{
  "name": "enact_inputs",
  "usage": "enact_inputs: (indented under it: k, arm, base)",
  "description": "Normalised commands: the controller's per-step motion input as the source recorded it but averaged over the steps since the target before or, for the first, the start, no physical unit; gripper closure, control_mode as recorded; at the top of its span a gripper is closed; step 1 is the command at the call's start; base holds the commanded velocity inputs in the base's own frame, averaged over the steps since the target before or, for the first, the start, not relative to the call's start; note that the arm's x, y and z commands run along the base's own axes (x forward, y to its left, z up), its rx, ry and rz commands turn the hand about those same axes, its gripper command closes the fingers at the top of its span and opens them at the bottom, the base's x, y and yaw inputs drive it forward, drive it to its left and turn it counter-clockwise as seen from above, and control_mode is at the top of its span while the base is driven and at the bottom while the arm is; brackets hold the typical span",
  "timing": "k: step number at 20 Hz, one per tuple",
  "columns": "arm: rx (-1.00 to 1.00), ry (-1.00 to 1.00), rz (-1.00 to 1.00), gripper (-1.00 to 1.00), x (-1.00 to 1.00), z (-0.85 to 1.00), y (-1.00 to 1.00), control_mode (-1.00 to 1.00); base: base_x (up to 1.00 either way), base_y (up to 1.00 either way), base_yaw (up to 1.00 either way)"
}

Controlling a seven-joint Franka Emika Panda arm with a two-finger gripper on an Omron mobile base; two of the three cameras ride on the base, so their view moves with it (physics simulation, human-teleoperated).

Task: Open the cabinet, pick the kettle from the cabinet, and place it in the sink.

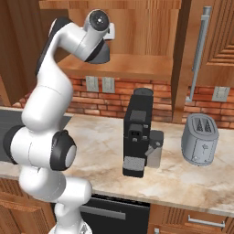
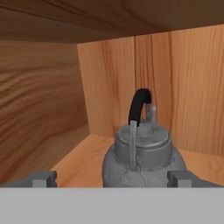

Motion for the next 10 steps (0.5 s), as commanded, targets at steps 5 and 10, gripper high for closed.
enact_inputs:
  k: [5, 10]
  arm:
    - [0.0, 0.0, -0.02, -1.0, 0.12, -0.02, -0.06, -1.0]
    - [0.0, 0.0, -0.02, -1.0, 0.13, -0.04, 0.04, -1.0]
  base:
    - [0.0, 0.0, 0.0]
    - [0.0, 0.0, 0.0]
